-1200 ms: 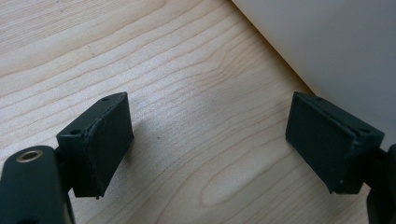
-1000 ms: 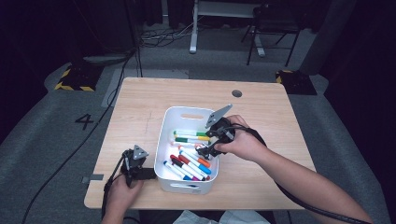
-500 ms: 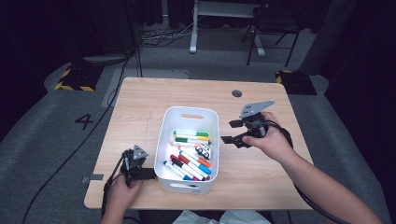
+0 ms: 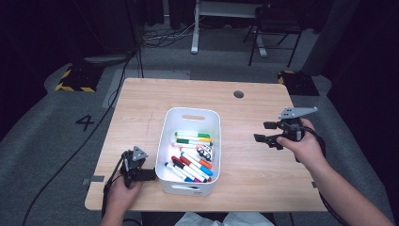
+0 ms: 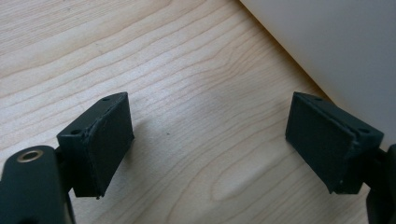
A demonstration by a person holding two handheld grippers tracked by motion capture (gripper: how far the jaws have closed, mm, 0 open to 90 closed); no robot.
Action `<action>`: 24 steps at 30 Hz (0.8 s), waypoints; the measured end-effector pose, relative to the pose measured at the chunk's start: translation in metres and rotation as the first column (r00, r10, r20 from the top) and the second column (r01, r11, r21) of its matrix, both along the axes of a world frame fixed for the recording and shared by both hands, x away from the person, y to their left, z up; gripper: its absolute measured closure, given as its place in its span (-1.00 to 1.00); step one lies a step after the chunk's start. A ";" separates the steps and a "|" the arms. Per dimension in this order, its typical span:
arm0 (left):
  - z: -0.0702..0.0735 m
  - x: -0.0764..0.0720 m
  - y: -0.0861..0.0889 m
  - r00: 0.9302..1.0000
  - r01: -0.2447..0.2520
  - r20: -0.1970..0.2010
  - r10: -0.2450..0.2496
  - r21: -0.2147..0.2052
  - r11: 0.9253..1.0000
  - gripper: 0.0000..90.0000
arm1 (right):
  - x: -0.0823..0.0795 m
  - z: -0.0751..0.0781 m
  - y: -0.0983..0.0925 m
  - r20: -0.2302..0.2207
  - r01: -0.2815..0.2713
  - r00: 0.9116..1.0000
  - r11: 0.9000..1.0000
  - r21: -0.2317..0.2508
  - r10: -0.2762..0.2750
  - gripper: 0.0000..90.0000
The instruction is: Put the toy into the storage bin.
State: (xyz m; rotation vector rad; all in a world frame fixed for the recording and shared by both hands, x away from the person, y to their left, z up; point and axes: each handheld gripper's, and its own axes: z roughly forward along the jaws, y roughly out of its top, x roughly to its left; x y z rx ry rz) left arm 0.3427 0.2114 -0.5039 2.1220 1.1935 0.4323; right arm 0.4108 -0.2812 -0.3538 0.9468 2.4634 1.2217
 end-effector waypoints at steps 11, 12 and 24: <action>0.000 0.003 0.007 0.999 0.055 -0.001 -0.055 0.007 0.998 -0.66 | -0.011 -0.020 -0.047 -0.016 0.094 0.995 0.996 0.001 -0.094 -0.42; 0.000 0.003 0.008 0.998 0.061 0.001 -0.061 0.006 0.998 -0.66 | -0.012 -0.022 -0.051 -0.015 0.100 0.995 0.995 -0.005 -0.100 -0.42; 0.000 0.006 0.018 0.997 0.080 0.003 -0.080 0.003 0.997 -0.66 | -0.024 -0.064 -0.088 0.005 0.187 0.982 0.980 -0.060 -0.187 -0.42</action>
